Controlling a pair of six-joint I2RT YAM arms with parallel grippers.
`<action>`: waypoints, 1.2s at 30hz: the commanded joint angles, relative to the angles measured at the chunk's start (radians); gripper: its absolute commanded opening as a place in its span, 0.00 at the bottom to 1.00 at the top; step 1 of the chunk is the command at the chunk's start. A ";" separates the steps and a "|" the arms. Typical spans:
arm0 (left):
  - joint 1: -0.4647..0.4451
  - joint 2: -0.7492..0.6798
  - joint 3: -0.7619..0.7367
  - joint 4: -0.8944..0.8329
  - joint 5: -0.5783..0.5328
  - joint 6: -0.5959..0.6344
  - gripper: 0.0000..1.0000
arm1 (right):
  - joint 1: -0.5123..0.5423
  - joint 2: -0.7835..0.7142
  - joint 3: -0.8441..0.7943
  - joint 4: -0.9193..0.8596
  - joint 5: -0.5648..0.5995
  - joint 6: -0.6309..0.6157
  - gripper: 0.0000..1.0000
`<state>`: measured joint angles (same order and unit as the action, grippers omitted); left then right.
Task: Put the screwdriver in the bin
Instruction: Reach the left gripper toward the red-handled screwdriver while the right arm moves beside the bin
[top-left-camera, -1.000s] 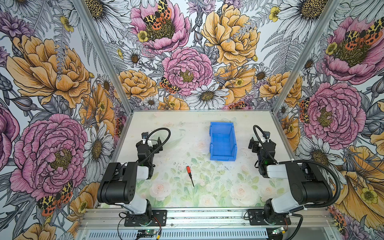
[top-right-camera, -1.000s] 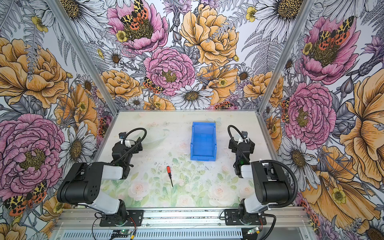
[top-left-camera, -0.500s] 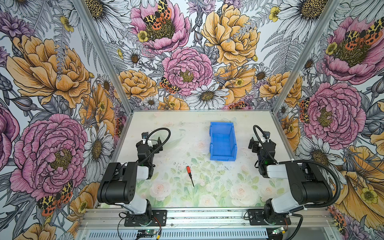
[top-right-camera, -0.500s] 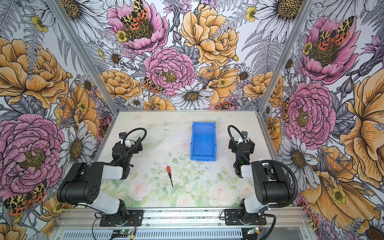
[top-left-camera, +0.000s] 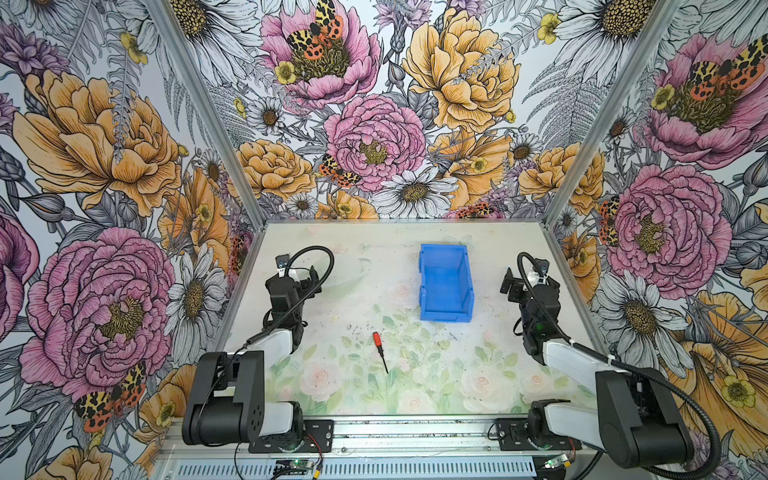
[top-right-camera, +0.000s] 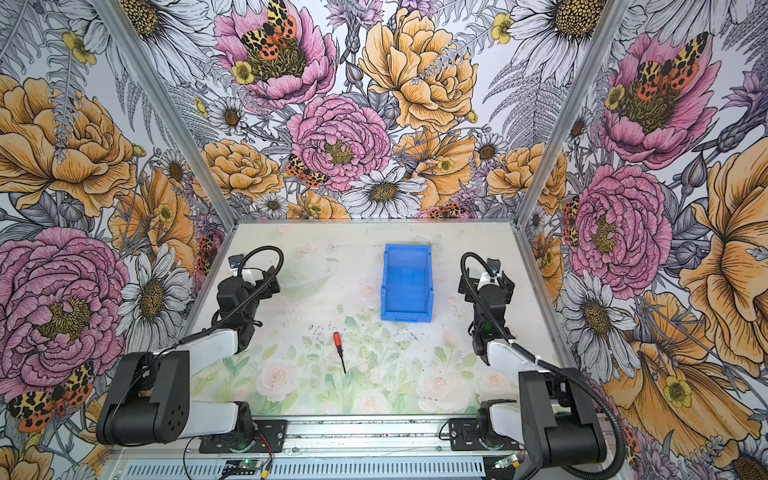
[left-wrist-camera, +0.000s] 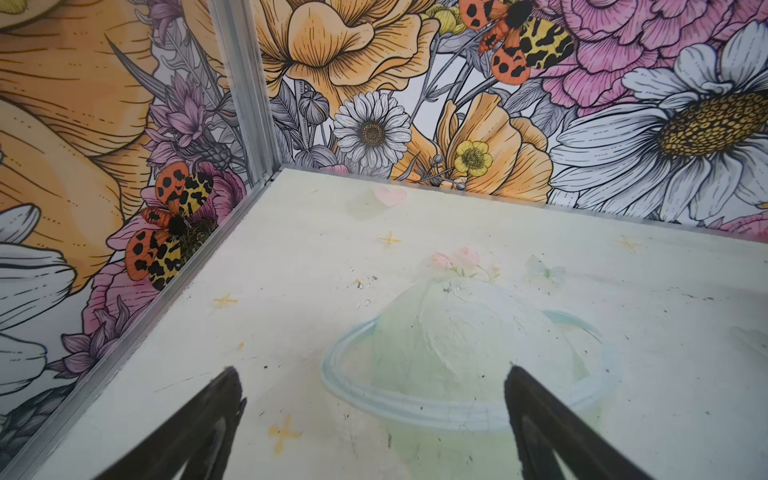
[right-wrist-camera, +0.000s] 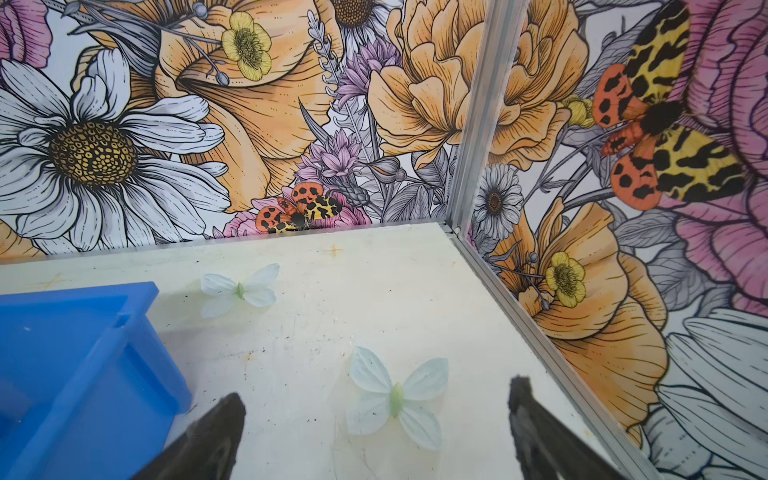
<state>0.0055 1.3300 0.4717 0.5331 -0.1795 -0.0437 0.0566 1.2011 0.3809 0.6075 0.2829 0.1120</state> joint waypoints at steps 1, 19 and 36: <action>-0.028 -0.071 0.043 -0.197 -0.093 -0.033 0.99 | 0.024 -0.077 0.071 -0.259 0.041 0.063 1.00; -0.316 -0.149 0.333 -0.826 -0.115 -0.297 0.99 | 0.425 -0.124 0.261 -0.618 -0.104 0.006 1.00; -0.454 -0.048 0.398 -1.066 0.002 -0.581 0.99 | 0.567 -0.099 0.326 -0.630 -0.471 -0.155 1.00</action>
<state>-0.4263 1.2701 0.8528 -0.4725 -0.2169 -0.5381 0.6121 1.1149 0.6758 -0.0139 -0.1127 -0.0208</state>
